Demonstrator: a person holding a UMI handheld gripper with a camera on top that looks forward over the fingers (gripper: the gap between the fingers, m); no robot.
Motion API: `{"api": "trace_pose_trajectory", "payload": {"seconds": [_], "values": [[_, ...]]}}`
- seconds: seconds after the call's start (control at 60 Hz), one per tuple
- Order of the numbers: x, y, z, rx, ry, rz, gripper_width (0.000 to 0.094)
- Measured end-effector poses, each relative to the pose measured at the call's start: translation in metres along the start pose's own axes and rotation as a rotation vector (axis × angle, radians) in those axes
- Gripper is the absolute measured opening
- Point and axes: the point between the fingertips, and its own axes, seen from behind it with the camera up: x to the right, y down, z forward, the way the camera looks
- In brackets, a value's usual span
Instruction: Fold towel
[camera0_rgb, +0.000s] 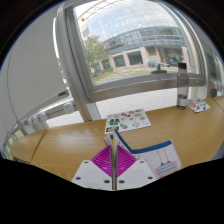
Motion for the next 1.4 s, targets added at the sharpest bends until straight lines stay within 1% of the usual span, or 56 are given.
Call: {"api": "trace_pose_trajectory", "payload": {"seconds": [0.05,0.067,0.133,0.15,0.233,0.25,0.267,0.283,0.35,0.367,0.383,0.417,0.45,0.467,0.517,0.55,0.617,0.633,0.65,0.733,0.75,0.767,0.867,0.983,1.1,1.217,1.4], "values": [[0.046,-0.021,-0.014,0.012,0.009,0.004,0.003],[0.038,-0.015,-0.01,0.013,0.016,0.003,0.0031],[0.106,-0.032,-0.023,0.016,0.041,0.01,0.003],[0.096,-0.023,-0.015,0.017,0.048,0.013,0.003],[0.181,-0.011,-0.011,-0.012,0.08,0.012,0.0033],[0.198,-0.017,-0.016,-0.017,0.087,0.013,0.0062],[0.187,-0.004,-0.003,-0.02,0.104,0.008,0.0104],[0.204,0.001,0.0,-0.027,0.12,0.002,0.0152],[0.273,0.022,0.014,-0.055,0.206,-0.032,0.0391],[0.252,0.015,0.003,-0.059,0.225,-0.043,0.0444],[0.263,0.019,0.005,-0.058,0.236,-0.055,0.0486],[0.28,0.024,0.007,-0.051,0.253,-0.074,0.054],[0.313,0.018,0.003,-0.044,0.266,-0.092,0.0566],[0.291,0.014,-0.001,-0.04,0.27,-0.095,0.0575],[0.305,0.012,-0.004,-0.034,0.256,-0.093,0.0606],[0.298,0.005,-0.011,-0.024,0.239,-0.09,0.0629],[0.299,-0.015,-0.026,0.007,0.193,-0.075,0.065],[0.298,-0.013,-0.025,0.014,0.183,-0.073,0.0653],[0.278,-0.017,-0.036,0.02,0.173,-0.068,0.0659],[0.254,-0.047,-0.077,0.065,0.127,-0.064,0.0684],[0.262,-0.048,-0.067,0.078,0.12,-0.067,0.0687],[0.244,-0.044,-0.076,0.086,0.117,-0.072,0.0686],[0.216,-0.059,-0.112,0.131,0.088,-0.1,0.0704],[0.173,-0.037,-0.14,0.151,0.096,-0.127,0.0721],[0.142,-0.01,-0.163,0.142,0.107,-0.141,0.0732],[0.115,0.011,-0.188,0.155,0.115,-0.153,0.0734],[0.082,0.028,-0.225,0.172,0.112,-0.184,0.0737]]}}
